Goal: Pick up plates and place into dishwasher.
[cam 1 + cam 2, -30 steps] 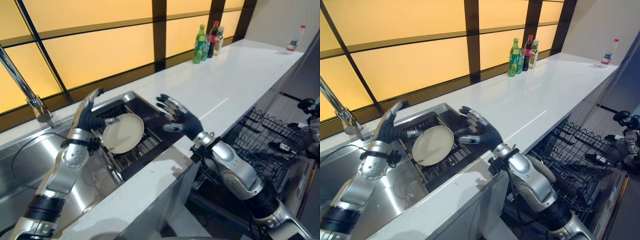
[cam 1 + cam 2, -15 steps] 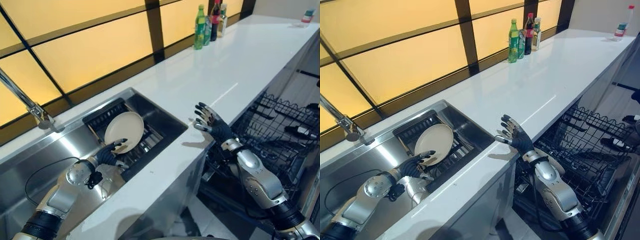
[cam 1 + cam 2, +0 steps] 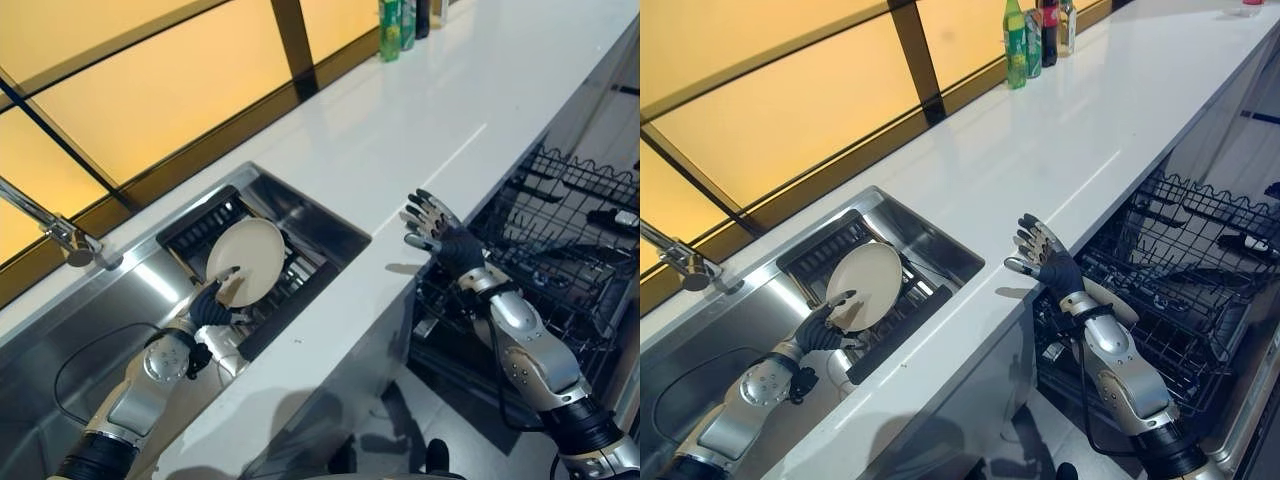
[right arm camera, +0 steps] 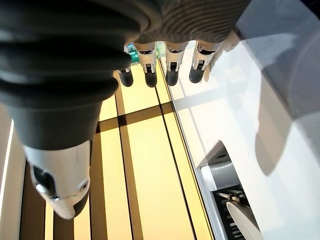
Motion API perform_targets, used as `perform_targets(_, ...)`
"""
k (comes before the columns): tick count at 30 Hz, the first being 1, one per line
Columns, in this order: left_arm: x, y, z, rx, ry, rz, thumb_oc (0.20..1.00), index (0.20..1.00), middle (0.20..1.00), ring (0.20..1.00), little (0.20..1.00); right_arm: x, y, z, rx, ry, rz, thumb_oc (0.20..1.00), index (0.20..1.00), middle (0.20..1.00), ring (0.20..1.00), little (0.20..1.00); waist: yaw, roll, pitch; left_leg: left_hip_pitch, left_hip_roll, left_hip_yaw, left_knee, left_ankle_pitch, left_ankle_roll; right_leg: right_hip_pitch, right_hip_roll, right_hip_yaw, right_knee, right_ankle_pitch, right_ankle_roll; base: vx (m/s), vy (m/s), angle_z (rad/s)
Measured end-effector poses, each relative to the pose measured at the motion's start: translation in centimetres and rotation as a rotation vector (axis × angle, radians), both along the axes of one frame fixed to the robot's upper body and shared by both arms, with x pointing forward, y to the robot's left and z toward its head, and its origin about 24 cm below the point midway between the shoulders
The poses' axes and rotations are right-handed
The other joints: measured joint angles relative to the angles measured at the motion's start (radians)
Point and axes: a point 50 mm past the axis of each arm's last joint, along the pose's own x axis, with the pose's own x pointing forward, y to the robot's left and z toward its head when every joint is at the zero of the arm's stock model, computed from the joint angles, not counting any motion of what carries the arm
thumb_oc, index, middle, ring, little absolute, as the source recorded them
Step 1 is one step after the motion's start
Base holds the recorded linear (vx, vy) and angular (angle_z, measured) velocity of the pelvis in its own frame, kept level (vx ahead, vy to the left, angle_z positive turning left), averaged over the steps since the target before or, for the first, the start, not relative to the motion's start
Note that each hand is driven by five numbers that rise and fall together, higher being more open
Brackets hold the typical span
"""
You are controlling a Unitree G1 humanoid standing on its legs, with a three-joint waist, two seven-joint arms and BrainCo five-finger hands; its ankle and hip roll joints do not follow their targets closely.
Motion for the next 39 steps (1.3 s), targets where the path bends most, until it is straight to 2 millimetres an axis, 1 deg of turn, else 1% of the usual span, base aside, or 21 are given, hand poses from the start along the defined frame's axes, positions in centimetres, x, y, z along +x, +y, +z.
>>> perform_targets(4, 0.0, 0.2, 0.2, 0.016, -0.043, 0.048, 1.000, 1.000, 1.000, 1.000, 1.000, 0.1, -0.5, 0.4, 0.007, -0.021, -0.025, 1.000, 1.000, 1.000, 1.000, 1.000, 0.003, -0.019, 0.019, 0.003, 0.000, 0.000, -0.002, 0.000, 0.000, 0.002, 0.000, 0.000, 0.000, 0.000, 0.000, 0.07, 0.004, 0.00)
perform_targets(7, 0.0, 0.9, 0.1, 0.068, -0.070, 0.090, 1.000, 1.000, 1.000, 1.000, 1.000, 0.1, -0.5, 0.1, 0.009, -0.010, -0.033, 1.000, 1.000, 1.000, 1.000, 1.000, 0.004, -0.029, 0.027, 0.022, -0.001, -0.002, -0.006, 0.000, 0.000, 0.022, -0.002, -0.002, 0.000, -0.002, 0.001, 0.11, 0.044, 0.02)
perform_targets(11, 0.0, 1.6, 0.6, 0.130, -0.119, 0.132, 1.000, 1.000, 1.000, 1.000, 1.000, 0.1, -0.3, -0.4, 0.024, 0.005, -0.042, 1.000, 1.000, 1.000, 1.000, 1.000, 0.004, -0.032, 0.029, 0.041, -0.003, -0.003, -0.010, 0.000, 0.000, 0.039, -0.004, -0.003, 0.000, -0.006, 0.005, 0.07, 0.043, 0.01)
perform_targets(16, 0.0, 1.8, 1.2, 0.301, -0.212, 0.153, 1.000, 1.000, 1.000, 1.000, 1.000, 0.2, -0.3, -0.5, 0.019, 0.015, -0.042, 1.000, 1.000, 1.000, 1.000, 1.000, 0.002, -0.029, 0.031, 0.044, -0.002, -0.003, -0.008, 0.000, 0.000, 0.043, -0.003, -0.003, 0.000, -0.006, 0.005, 0.00, 0.013, 0.00)
perform_targets(18, 0.2, 1.8, 1.6, 0.343, -0.250, 0.159, 1.000, 1.000, 1.000, 1.000, 1.000, 0.2, -0.3, -0.4, 0.018, 0.009, -0.042, 1.000, 1.000, 1.000, 1.000, 1.000, 0.001, -0.030, 0.034, 0.041, -0.002, -0.003, -0.007, 0.000, 0.000, 0.040, -0.003, -0.003, 0.000, -0.006, 0.005, -0.08, -0.033, 0.00)
perform_targets(22, 1.1, 0.6, 1.9, 0.400, -0.301, 0.103, 1.000, 1.000, 1.000, 1.000, 1.000, 0.1, -0.2, 0.1, 0.030, -0.023, -0.034, 1.000, 1.000, 1.000, 1.000, 1.000, -0.001, -0.039, 0.047, 0.017, -0.002, -0.003, 0.003, 0.000, 0.000, 0.020, -0.002, -0.001, 0.001, 0.000, 0.002, -0.06, -0.057, -0.01)
perform_targets(25, 1.4, -0.3, 2.0, 0.397, -0.355, 0.084, 1.000, 1.000, 1.000, 1.000, 1.000, 0.1, 0.1, 0.4, 0.037, -0.040, -0.022, 1.000, 1.000, 1.000, 1.000, 1.000, -0.015, -0.056, 0.060, 0.011, -0.001, -0.003, 0.004, 0.000, 0.000, 0.015, -0.001, -0.001, 0.000, 0.001, 0.001, 0.00, -0.012, 0.00)
perform_targets(27, 1.4, -0.3, 2.4, 0.394, -0.415, 0.098, 1.000, 1.000, 1.000, 1.000, 1.000, 0.2, 0.2, 0.5, 0.039, -0.047, -0.020, 1.000, 1.000, 1.000, 1.000, 1.000, -0.021, -0.069, 0.068, 0.011, -0.002, -0.002, 0.002, 0.000, 0.000, 0.014, -0.002, -0.001, 0.000, 0.001, 0.001, 0.00, 0.000, 0.00)
perform_targets(29, 1.6, -0.6, 3.2, 0.381, -0.493, 0.096, 1.000, 1.000, 1.000, 1.000, 1.000, 0.2, 0.2, 0.6, 0.043, -0.057, -0.023, 1.000, 1.000, 1.000, 1.000, 1.000, -0.021, -0.078, 0.074, 0.011, -0.002, -0.002, 0.002, 0.000, 0.000, 0.014, -0.002, -0.001, 0.000, 0.001, 0.001, 0.00, 0.000, 0.00)
perform_targets(32, 1.9, -1.3, 4.3, 0.348, -0.581, 0.057, 1.000, 1.000, 1.000, 1.000, 1.000, 0.2, 0.2, 0.6, 0.049, -0.061, -0.028, 1.000, 1.000, 1.000, 1.000, 1.000, -0.021, -0.079, 0.075, 0.011, -0.002, -0.002, 0.001, 0.000, 0.000, 0.014, -0.002, -0.001, 0.000, 0.001, 0.001, 0.00, 0.000, 0.00)
perform_targets(35, 1.8, -2.5, 5.3, 0.307, -0.644, -0.010, 1.000, 1.000, 1.000, 1.000, 1.000, 0.2, 0.2, 0.7, 0.055, -0.064, -0.033, 1.000, 1.000, 1.000, 1.000, 1.000, -0.021, -0.080, 0.079, 0.011, -0.002, -0.002, 0.001, 0.000, 0.000, 0.014, -0.002, -0.001, 0.000, 0.001, 0.001, 0.00, 0.000, 0.00)
perform_targets(37, 1.8, -3.0, 5.8, 0.302, -0.667, -0.034, 1.000, 1.000, 1.000, 1.000, 1.000, 0.2, 0.1, 0.9, 0.061, -0.080, -0.035, 1.000, 1.000, 1.000, 1.000, 1.000, -0.023, -0.080, 0.090, 0.011, -0.002, -0.002, 0.002, 0.000, 0.000, 0.014, -0.002, 0.000, 0.000, 0.001, 0.001, 0.00, 0.000, 0.00)
perform_targets(39, 1.9, -3.1, 5.9, 0.321, -0.660, -0.044, 1.000, 1.000, 1.000, 1.000, 1.000, 0.1, 0.1, 1.1, 0.062, -0.089, -0.033, 1.000, 1.000, 1.000, 1.000, 1.000, -0.023, -0.080, 0.097, 0.010, -0.002, -0.002, 0.003, 0.000, 0.000, 0.012, -0.002, 0.000, 0.000, 0.001, 0.001, -0.04, 0.006, -0.02)
